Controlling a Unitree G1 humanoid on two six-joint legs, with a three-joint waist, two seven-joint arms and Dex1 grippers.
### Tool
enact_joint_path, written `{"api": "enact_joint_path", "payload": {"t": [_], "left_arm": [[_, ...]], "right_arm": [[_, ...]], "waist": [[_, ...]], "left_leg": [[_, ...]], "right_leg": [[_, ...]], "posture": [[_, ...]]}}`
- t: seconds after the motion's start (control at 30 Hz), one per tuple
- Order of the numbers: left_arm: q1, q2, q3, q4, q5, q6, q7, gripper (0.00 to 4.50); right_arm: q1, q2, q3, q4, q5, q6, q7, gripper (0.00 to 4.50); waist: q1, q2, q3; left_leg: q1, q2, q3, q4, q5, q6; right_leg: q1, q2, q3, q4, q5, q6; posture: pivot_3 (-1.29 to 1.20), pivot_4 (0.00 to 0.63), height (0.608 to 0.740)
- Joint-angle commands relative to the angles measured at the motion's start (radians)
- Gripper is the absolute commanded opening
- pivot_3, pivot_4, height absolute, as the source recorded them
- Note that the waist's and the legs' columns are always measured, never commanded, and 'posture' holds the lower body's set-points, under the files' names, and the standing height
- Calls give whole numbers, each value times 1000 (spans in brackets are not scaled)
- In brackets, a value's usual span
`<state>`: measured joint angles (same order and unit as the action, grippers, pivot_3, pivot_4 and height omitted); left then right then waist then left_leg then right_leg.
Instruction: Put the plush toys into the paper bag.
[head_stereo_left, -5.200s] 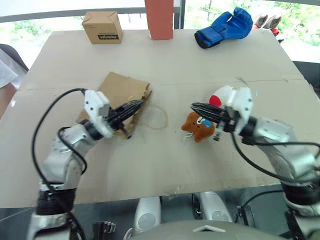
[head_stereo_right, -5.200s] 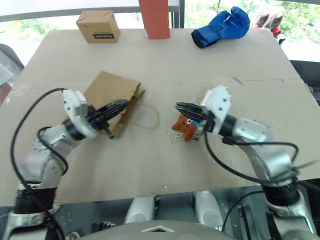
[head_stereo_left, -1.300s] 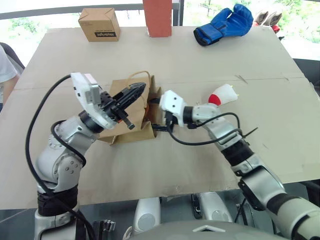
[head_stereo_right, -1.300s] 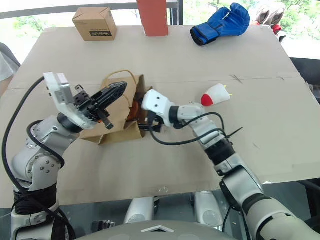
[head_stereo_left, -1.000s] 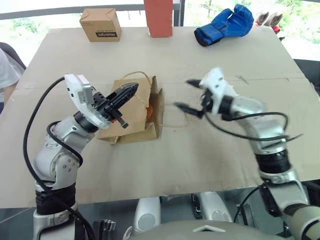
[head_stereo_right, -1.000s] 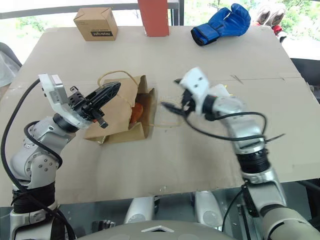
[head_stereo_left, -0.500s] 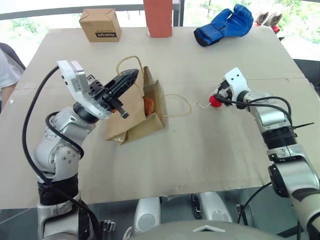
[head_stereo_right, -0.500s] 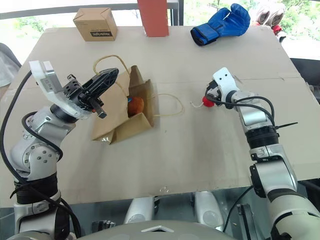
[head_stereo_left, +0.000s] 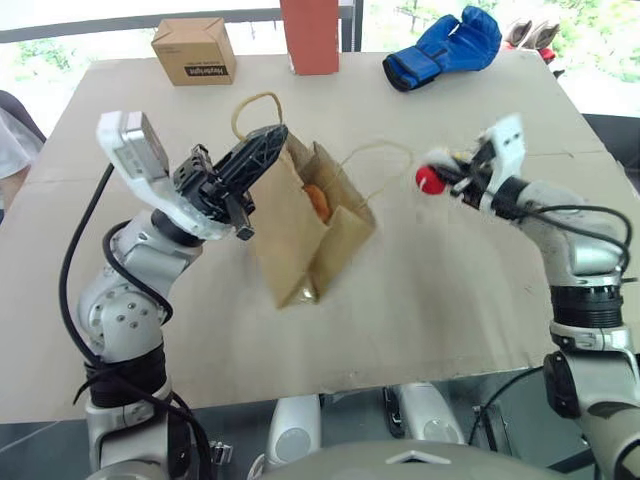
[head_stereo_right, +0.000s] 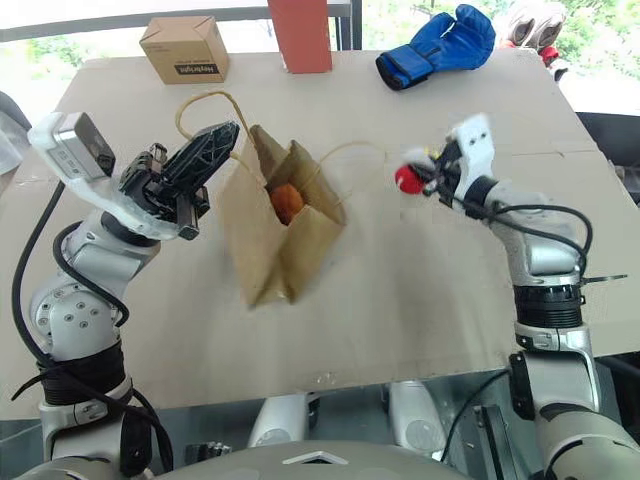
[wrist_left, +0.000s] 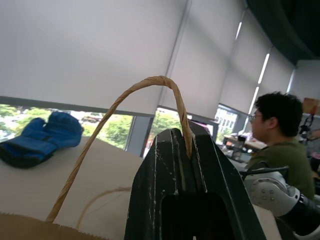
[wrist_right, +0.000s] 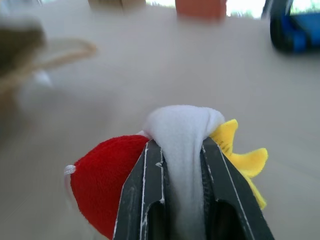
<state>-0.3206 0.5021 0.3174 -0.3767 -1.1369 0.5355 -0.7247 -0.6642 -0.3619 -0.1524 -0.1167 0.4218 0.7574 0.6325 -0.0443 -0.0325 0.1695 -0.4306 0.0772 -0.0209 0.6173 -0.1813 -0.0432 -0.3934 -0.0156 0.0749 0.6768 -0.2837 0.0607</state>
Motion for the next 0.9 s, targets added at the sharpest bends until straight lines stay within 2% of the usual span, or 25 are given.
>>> {"api": "enact_joint_path", "payload": {"t": [0.03, 0.13, 0.23, 0.4, 0.53, 0.63, 0.7, 0.77, 0.9], "left_arm": [[-18, 8, 12, 8, -26, 6, -26, 0], [-24, -1, -4, 8, -15, 7, -27, 0], [-9, -3, -9, -10, -15, 8, -25, 0], [8, -6, -6, -32, -20, 9, -11, 0], [8, -8, -12, -44, -8, 7, 2, 0], [-2, -12, -22, -51, 0, 7, 17, 0], [-3, -17, -28, -54, 10, 3, 24, 0], [-1, -23, -34, -58, 18, -3, 27, 0], [-2, -30, -43, -58, 27, -11, 30, 0]], "right_arm": [[-73, 27, -3, -136, 67, 32, -59, 10], [-84, 35, 63, -161, 32, 1, -82, 10], [-124, 27, 27, -112, 3, -30, -155, 10], [-161, -58, 23, 4, -132, -148, -240, 10], [-145, -164, 91, 104, -280, -296, -240, 10], [-146, -160, 38, 120, -217, -311, -203, 10], [-160, -113, 5, 31, -81, -241, -153, 10], [-151, -88, 25, -57, -6, -195, -105, 10], [-107, -26, 113, -143, 6, -156, -101, 10]], "waist": [[2, 0, 0], [6, -1, -1], [9, -1, 0], [11, 0, 0], [8, 0, 0], [2, 0, 0], [1, 0, 0], [0, 1, 0], [2, 1, 0]], "left_leg": [[0, 0, -1, 0, 0, 0], [0, 0, -2, 1, 0, 0], [-1, -1, -1, 1, 0, 0], [-2, -2, -1, 1, 0, 0], [-1, -1, -1, 0, 0, 0], [-1, -1, -1, 0, 0, 0], [-1, -1, -1, 0, 0, 0], [-1, -1, -1, 0, 0, 0], [-1, -1, -2, 0, 0, 0]], "right_leg": [[0, 0, 0, 1, 0, 0], [0, 0, -1, 0, 0, 0], [0, -1, -1, 0, 0, 0], [0, -1, -1, 0, 0, 0], [-1, -1, -1, -1, 0, 0], [-1, -1, 0, -1, 0, 0], [-1, 0, 0, 0, 0, 0], [-1, 0, 0, 0, 0, 0], [-1, 0, -1, 0, 0, 0]], "posture": [[0, 150, 740], [0, 150, 740], [0, 150, 740], [0, 150, 740], [0, 150, 740], [0, 150, 740], [0, 150, 740], [0, 150, 740], [0, 150, 740]]}}
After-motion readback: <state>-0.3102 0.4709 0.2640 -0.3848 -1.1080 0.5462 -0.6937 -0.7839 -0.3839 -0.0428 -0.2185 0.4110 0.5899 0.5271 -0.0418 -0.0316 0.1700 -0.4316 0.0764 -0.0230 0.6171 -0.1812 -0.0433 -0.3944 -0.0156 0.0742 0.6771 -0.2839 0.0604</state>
